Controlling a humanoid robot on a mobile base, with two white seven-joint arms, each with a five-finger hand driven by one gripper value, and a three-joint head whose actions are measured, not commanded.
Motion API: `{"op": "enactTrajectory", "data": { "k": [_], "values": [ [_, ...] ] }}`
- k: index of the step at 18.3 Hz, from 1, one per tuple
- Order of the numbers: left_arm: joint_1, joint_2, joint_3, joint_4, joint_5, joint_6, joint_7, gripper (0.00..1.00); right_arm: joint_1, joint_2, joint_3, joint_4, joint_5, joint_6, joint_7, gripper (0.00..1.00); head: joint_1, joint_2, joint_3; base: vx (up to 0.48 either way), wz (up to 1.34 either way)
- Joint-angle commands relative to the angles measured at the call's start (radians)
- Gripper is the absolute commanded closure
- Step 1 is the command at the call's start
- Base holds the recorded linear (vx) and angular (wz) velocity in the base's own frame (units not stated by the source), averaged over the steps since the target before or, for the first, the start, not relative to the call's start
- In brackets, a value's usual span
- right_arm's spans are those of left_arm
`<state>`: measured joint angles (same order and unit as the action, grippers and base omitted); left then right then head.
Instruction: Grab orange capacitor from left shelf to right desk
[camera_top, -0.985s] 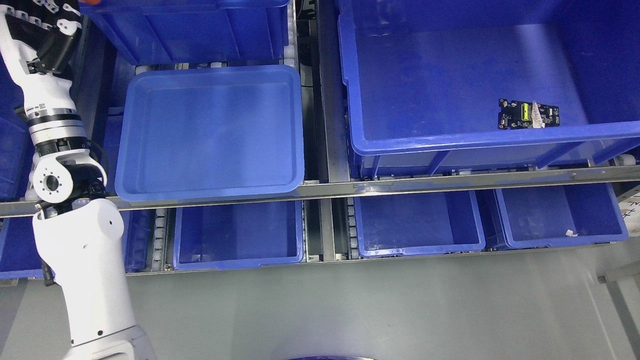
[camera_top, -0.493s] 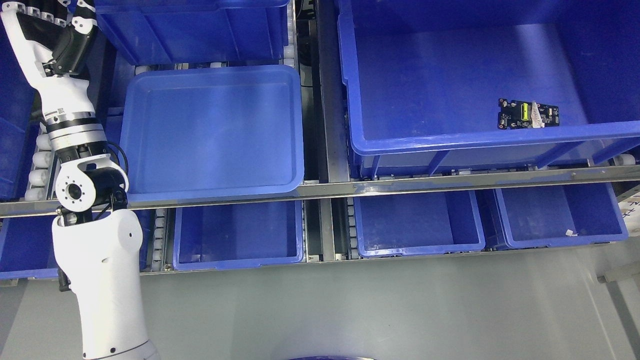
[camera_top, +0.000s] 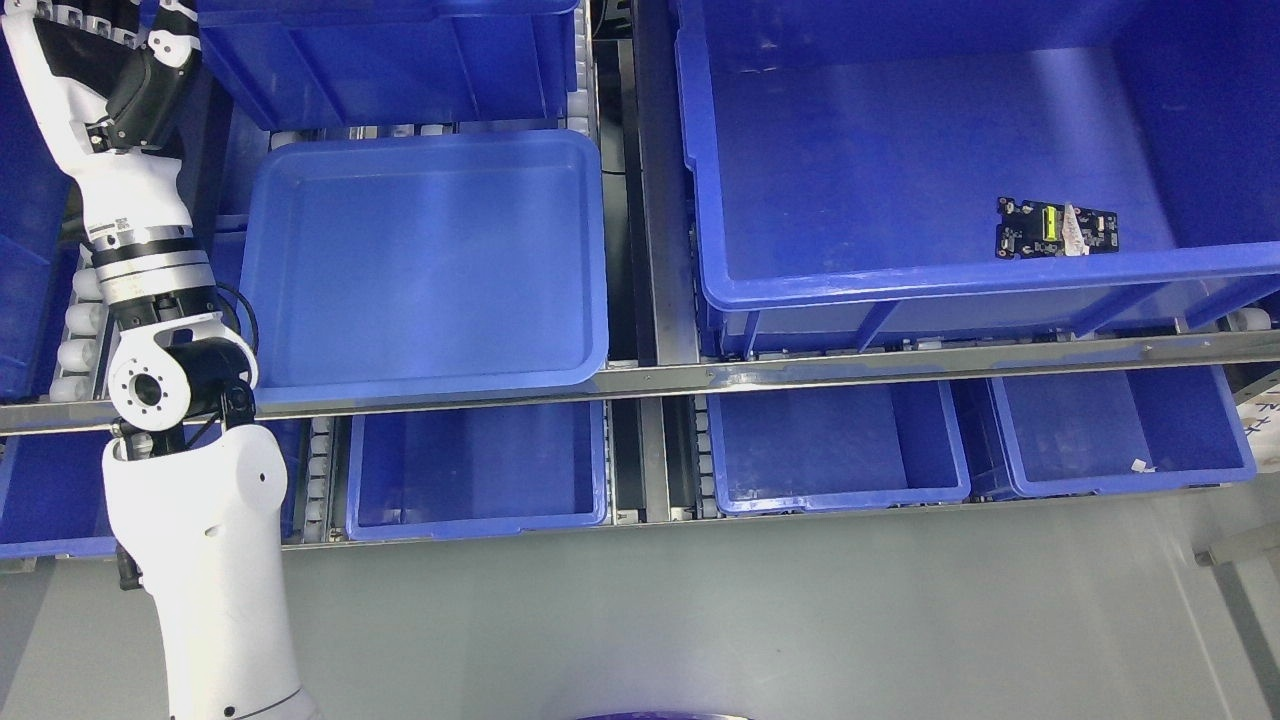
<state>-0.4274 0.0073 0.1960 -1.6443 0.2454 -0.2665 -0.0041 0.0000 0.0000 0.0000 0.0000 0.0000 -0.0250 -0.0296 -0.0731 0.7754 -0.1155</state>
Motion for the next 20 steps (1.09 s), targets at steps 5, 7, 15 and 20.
{"op": "enactTrajectory", "data": {
  "k": [5, 7, 15, 20],
  "values": [
    [0.015, 0.01, 0.005, -0.032, 0.0, 0.004, 0.0, 0.8, 0.02, -0.017, -0.012, -0.017, 0.005, 0.0, 0.0, 0.0, 0.0, 0.0, 0.0, 0.0, 0.0],
    [0.013, 0.01, 0.008, -0.034, 0.0, 0.006, 0.0, 0.8, 0.02, -0.017, -0.012, -0.017, 0.005, 0.0, 0.0, 0.0, 0.0, 0.0, 0.0, 0.0, 0.0],
    [0.024, 0.01, 0.006, -0.032, 0.0, 0.006, 0.0, 0.8, 0.02, -0.017, -0.012, -0.017, 0.005, 0.0, 0.0, 0.0, 0.0, 0.0, 0.0, 0.0, 0.0],
    [0.027, 0.01, 0.006, -0.032, 0.0, 0.006, 0.0, 0.8, 0.02, -0.017, -0.012, -0.017, 0.005, 0.0, 0.0, 0.0, 0.0, 0.0, 0.0, 0.0, 0.0]
  ]
}}
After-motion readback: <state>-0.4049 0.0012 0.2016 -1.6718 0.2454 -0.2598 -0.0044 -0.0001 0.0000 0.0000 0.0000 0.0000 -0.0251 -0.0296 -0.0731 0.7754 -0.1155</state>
